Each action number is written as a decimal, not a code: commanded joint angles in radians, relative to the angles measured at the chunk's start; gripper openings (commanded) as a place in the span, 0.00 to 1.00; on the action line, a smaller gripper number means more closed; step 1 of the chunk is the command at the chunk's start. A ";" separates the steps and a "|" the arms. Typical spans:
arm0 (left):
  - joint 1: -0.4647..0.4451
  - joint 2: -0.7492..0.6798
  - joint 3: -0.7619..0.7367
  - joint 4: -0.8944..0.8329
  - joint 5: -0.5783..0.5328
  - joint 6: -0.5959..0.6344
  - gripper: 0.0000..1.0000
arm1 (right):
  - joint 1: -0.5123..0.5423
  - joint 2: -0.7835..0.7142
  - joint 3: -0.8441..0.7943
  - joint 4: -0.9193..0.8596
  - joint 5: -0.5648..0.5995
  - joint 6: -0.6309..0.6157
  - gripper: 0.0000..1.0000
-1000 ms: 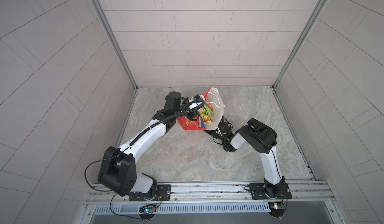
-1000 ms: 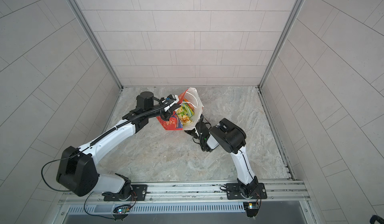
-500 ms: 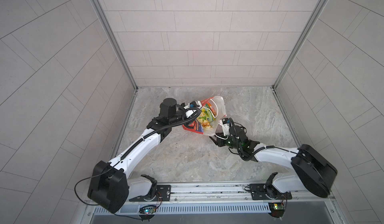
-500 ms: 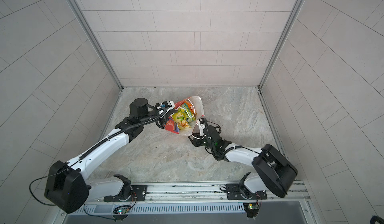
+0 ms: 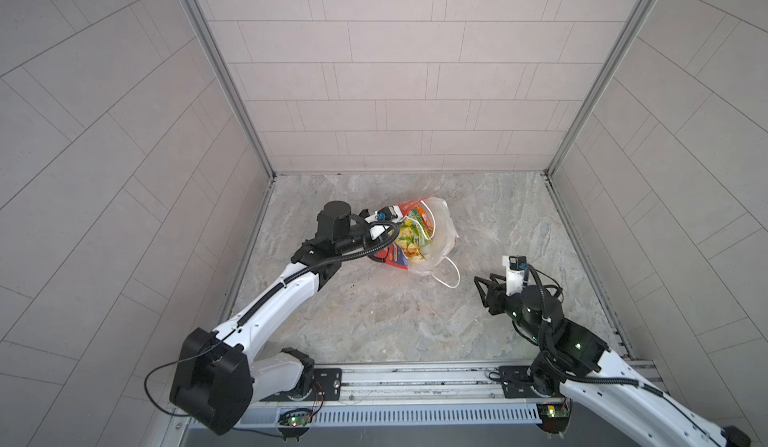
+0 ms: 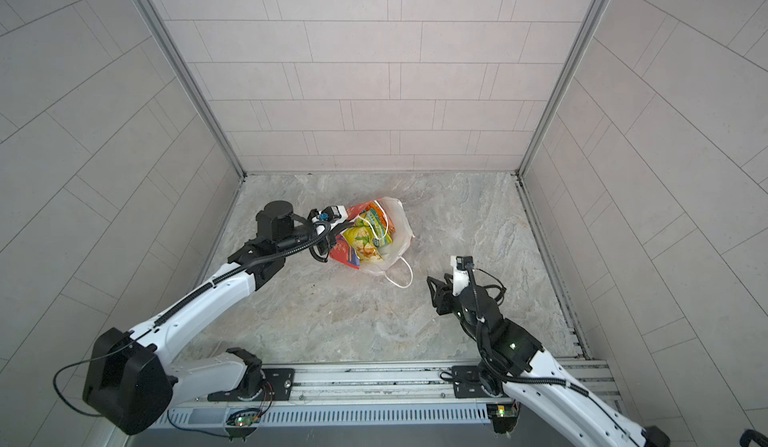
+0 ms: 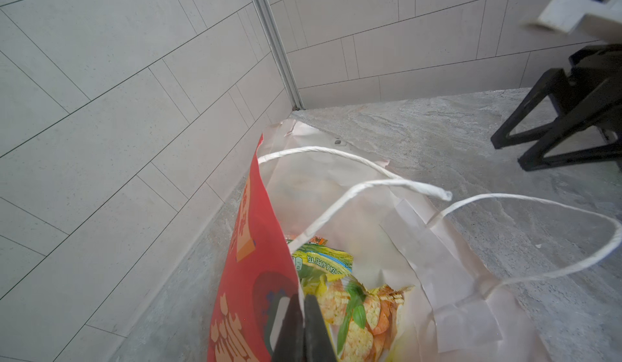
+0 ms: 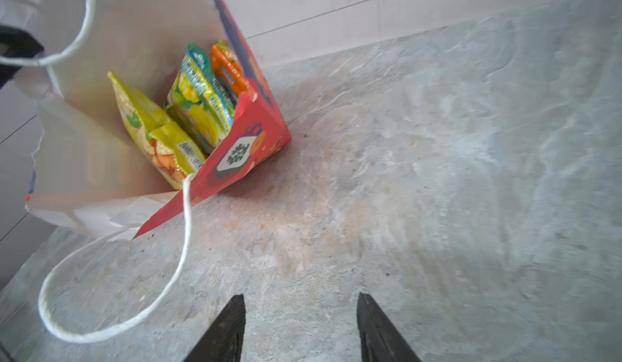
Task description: Take the snacks out of the paper bag
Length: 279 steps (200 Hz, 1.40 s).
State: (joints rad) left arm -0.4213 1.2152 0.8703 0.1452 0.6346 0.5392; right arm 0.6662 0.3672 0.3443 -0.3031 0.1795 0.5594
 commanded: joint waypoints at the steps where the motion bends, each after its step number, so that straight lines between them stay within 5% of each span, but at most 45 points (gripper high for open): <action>1: 0.012 -0.020 -0.002 0.010 0.025 -0.013 0.00 | -0.088 -0.001 0.114 -0.166 0.066 -0.080 0.53; 10: 0.010 -0.023 0.001 0.019 0.029 -0.025 0.00 | -0.141 0.026 0.175 -0.153 0.012 -0.126 0.53; 31: 0.011 -0.029 0.013 0.020 0.045 -0.046 0.00 | -0.251 0.201 0.346 -0.081 -0.328 -0.211 0.50; 55: 0.011 -0.029 0.024 0.019 0.049 -0.062 0.00 | -0.203 0.409 0.464 0.003 -0.543 -0.212 0.41; 113: 0.008 -0.016 0.037 0.023 0.055 -0.092 0.00 | 0.033 0.671 0.535 0.174 -0.450 -0.250 0.42; 226: 0.001 -0.010 0.067 0.025 0.051 -0.133 0.00 | 0.039 0.934 0.512 0.465 -0.394 -0.222 0.53; 279: 0.002 0.002 0.067 0.030 0.048 -0.137 0.00 | 0.044 1.006 0.509 0.539 -0.398 -0.227 0.40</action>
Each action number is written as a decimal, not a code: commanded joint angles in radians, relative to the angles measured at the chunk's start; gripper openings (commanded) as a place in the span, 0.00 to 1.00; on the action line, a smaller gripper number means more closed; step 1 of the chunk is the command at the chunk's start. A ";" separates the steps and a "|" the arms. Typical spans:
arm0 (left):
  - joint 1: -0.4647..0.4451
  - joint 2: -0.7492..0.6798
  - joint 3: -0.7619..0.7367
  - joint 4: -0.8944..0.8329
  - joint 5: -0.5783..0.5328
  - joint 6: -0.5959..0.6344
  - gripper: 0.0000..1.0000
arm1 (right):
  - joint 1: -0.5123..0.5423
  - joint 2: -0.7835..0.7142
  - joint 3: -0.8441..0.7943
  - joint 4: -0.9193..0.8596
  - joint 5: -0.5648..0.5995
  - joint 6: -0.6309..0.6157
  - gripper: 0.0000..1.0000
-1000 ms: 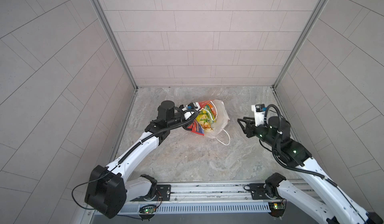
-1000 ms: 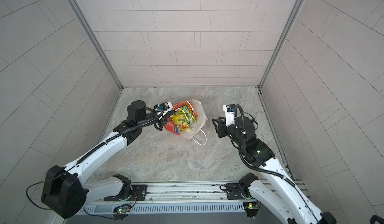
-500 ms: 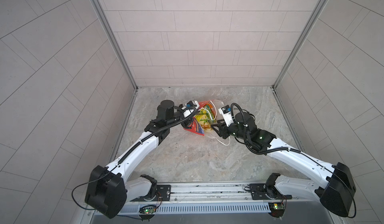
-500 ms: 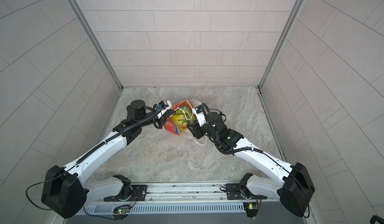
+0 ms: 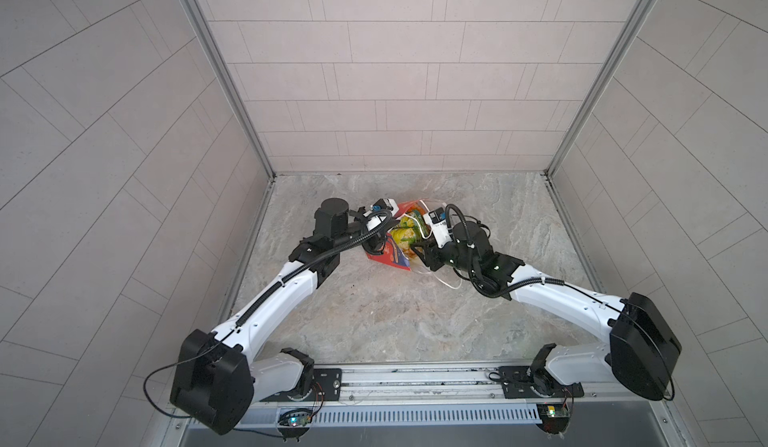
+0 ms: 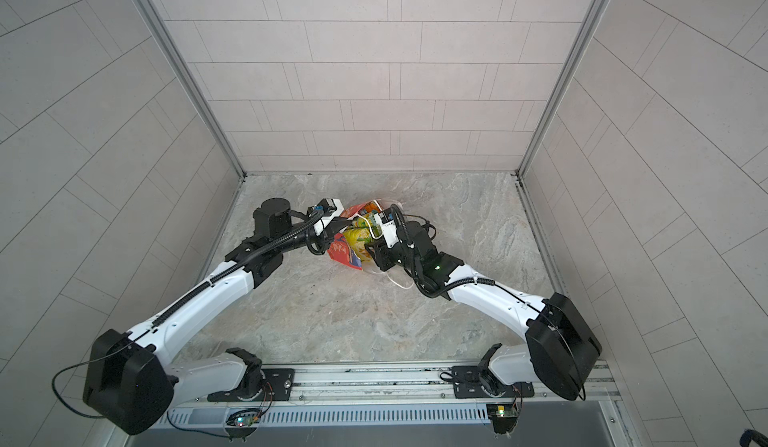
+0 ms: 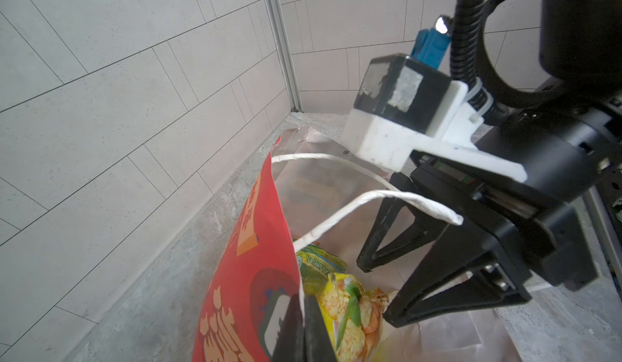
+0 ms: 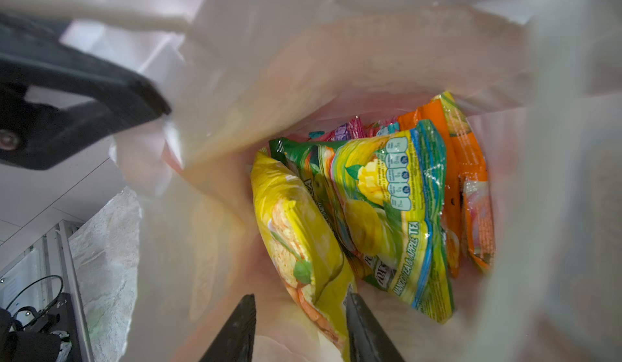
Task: Take the snacks out of the paper bag
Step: 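Reach the right gripper into the bag mouth toward the yellow chip packet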
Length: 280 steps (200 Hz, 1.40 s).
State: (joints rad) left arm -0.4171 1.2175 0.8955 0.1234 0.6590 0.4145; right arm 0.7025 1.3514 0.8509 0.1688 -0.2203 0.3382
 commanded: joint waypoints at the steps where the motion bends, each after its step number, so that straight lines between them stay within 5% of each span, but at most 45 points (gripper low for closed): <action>1: -0.003 0.000 0.043 0.051 0.024 -0.012 0.00 | 0.008 0.024 0.003 0.069 0.001 -0.006 0.40; 95: -0.003 0.000 0.036 0.055 0.022 -0.012 0.00 | 0.010 0.059 0.007 0.085 0.014 -0.021 0.09; 135: -0.003 -0.003 0.031 0.058 0.014 -0.011 0.00 | 0.009 0.017 0.018 0.052 0.029 -0.038 0.06; 164: -0.003 -0.011 0.025 0.061 0.015 -0.011 0.00 | 0.009 0.010 0.019 0.040 0.026 -0.053 0.10; 184: -0.003 -0.009 0.026 0.061 0.017 -0.010 0.00 | 0.009 0.015 0.005 0.062 0.025 -0.056 0.37; 208: -0.003 -0.009 0.028 0.062 0.022 -0.010 0.00 | 0.010 0.042 0.003 0.096 0.018 -0.049 0.49; 280: -0.003 -0.012 0.028 0.055 0.027 -0.007 0.00 | -0.001 0.097 0.011 0.149 0.055 -0.049 0.51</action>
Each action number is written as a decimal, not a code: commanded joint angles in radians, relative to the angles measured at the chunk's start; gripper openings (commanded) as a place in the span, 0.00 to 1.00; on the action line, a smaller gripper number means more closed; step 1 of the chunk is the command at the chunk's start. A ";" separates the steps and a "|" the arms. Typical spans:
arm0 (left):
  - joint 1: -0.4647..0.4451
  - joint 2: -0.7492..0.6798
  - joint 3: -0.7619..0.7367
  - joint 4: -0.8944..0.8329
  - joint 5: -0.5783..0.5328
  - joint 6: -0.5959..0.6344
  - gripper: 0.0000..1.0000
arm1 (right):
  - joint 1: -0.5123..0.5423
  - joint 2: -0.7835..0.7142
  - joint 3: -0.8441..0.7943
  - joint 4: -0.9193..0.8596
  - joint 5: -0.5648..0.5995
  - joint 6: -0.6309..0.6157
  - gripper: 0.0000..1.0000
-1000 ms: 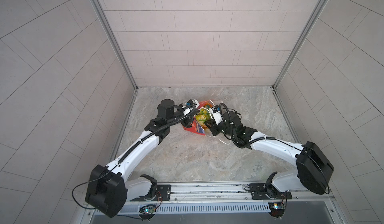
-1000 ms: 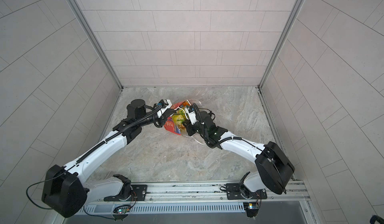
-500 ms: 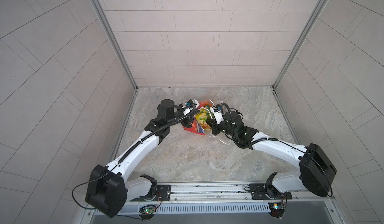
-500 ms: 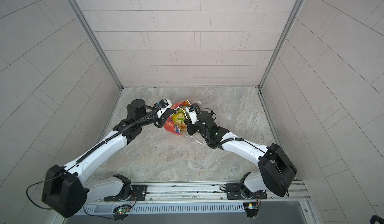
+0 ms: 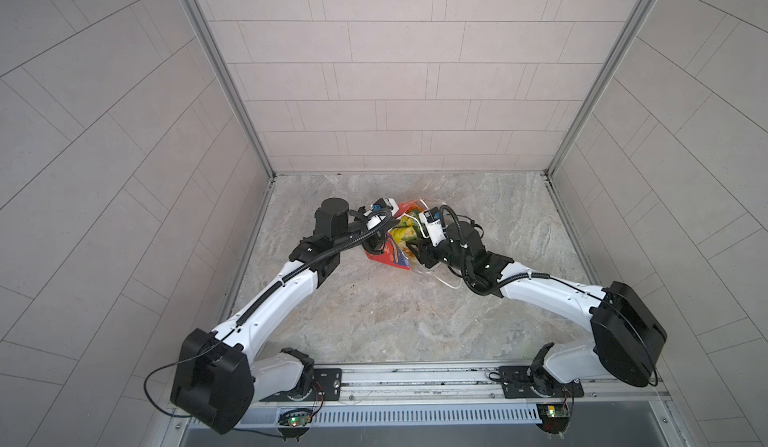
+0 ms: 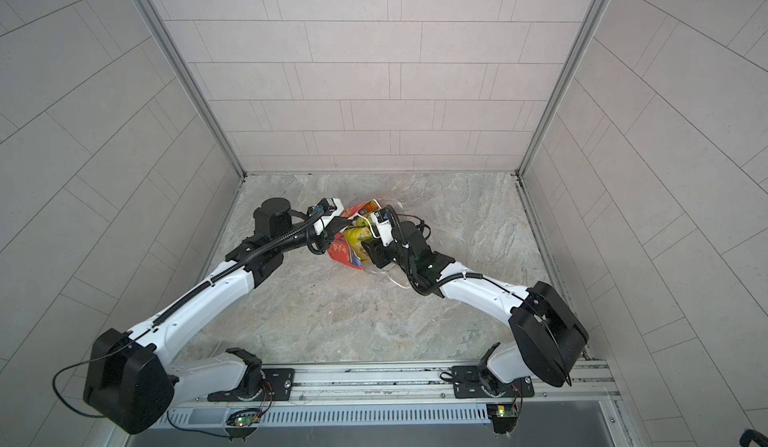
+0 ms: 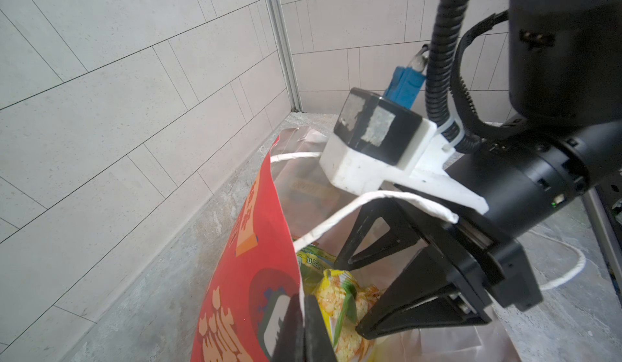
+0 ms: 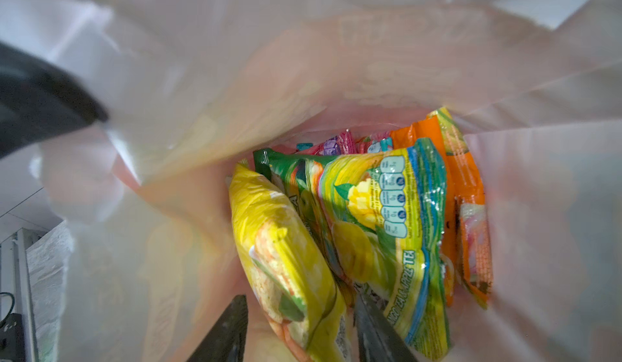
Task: Take the snacks out of the paper bag
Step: 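Reach the right gripper into the bag mouth toward the yellow chip packet, then close the right gripper on the yellow chip packet inside the bag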
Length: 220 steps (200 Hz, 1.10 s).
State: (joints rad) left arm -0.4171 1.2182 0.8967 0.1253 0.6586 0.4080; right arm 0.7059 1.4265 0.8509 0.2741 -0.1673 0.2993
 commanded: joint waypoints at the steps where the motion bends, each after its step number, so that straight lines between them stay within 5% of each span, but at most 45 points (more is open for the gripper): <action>1: -0.003 -0.013 0.028 0.053 0.027 -0.001 0.00 | -0.005 0.023 0.012 0.043 0.000 -0.010 0.51; 54: -0.003 -0.013 0.027 0.050 0.026 0.002 0.00 | -0.004 0.067 0.032 0.065 -0.049 -0.003 0.23; 111: -0.003 -0.022 0.024 0.037 0.015 0.012 0.00 | -0.005 -0.025 0.021 -0.001 -0.061 -0.021 0.17; 124: -0.003 -0.019 0.024 0.039 0.013 0.012 0.00 | -0.004 -0.048 0.017 -0.020 -0.064 -0.028 0.06; 220: -0.003 -0.022 0.018 0.046 -0.003 0.011 0.00 | -0.030 -0.273 0.009 -0.202 -0.010 -0.038 0.05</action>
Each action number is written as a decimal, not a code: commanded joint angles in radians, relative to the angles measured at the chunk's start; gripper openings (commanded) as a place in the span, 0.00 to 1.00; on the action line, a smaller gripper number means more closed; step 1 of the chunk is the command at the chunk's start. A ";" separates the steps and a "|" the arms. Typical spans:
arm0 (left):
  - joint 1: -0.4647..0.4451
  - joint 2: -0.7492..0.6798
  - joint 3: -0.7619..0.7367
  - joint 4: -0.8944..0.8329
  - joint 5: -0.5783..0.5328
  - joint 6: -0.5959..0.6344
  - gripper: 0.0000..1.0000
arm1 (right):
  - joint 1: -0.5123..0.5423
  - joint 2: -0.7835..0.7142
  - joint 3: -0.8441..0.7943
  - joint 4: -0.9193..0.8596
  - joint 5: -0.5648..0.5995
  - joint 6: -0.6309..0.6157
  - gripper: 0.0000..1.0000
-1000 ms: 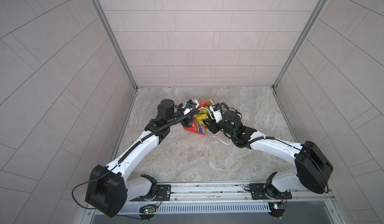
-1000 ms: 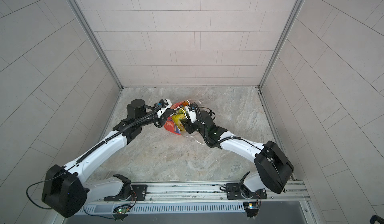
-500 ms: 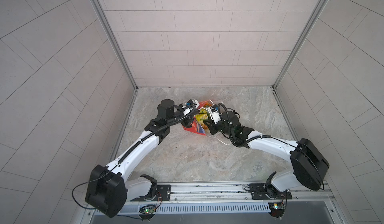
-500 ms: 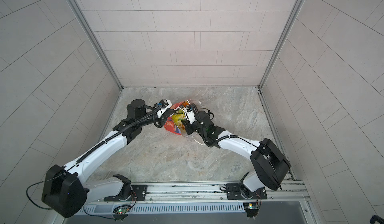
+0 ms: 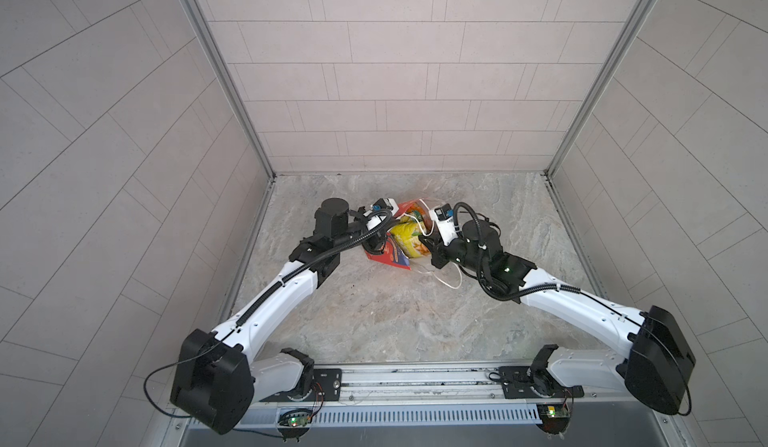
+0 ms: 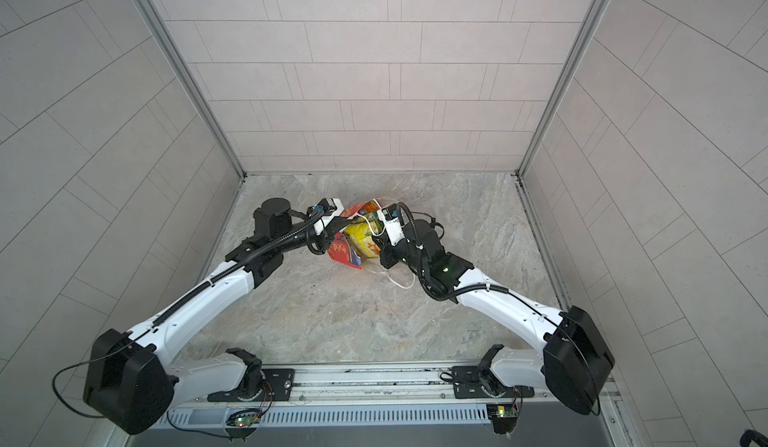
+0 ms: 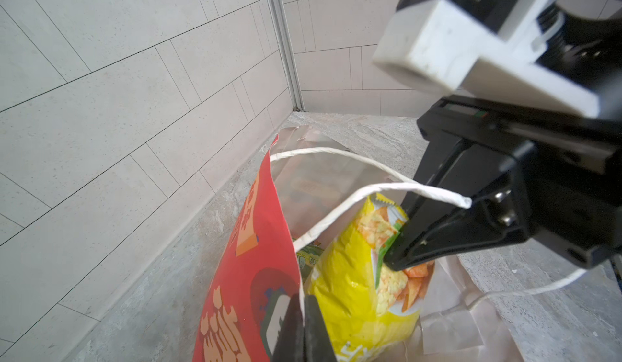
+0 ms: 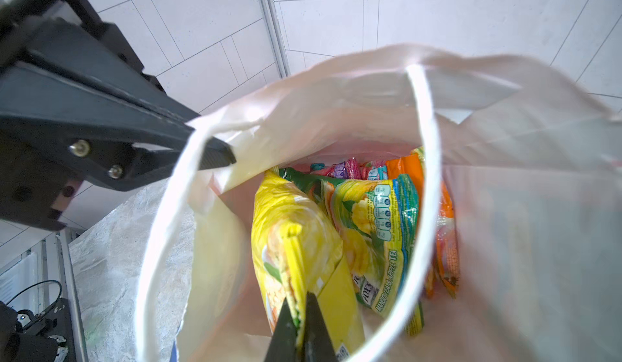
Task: Take the snacks out of the paper bag
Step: 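Close the right gripper on the yellow chip packet inside the bag, then pull the yellow chip packet out of the bag with the right gripper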
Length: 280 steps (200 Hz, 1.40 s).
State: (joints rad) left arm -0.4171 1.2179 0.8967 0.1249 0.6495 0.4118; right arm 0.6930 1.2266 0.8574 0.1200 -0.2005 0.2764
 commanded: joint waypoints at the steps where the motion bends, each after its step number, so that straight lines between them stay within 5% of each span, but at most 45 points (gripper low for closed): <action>1: -0.003 -0.022 0.018 0.047 0.006 0.007 0.00 | -0.018 -0.077 0.002 -0.050 0.023 -0.015 0.05; 46: -0.003 -0.028 0.008 0.078 -0.010 -0.012 0.00 | -0.080 -0.187 -0.041 -0.100 0.048 -0.020 0.00; 103: -0.003 -0.021 0.014 0.079 -0.017 -0.017 0.00 | -0.194 -0.193 -0.032 -0.099 -0.166 0.093 0.02; 214: -0.003 -0.031 0.001 0.084 -0.002 -0.012 0.00 | -0.453 -0.424 0.081 -0.266 -0.219 0.257 0.02; 257: -0.003 -0.039 -0.015 0.104 0.014 -0.018 0.00 | -0.591 -0.429 0.068 -0.268 -0.051 0.365 0.00; 280: -0.003 -0.045 -0.022 0.111 0.025 -0.025 0.00 | -0.742 -0.340 0.001 -0.101 -0.055 0.524 0.00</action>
State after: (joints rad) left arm -0.4171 1.2114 0.8829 0.1547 0.6315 0.3977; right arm 0.0654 0.8139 0.9146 -0.1127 -0.3096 0.6193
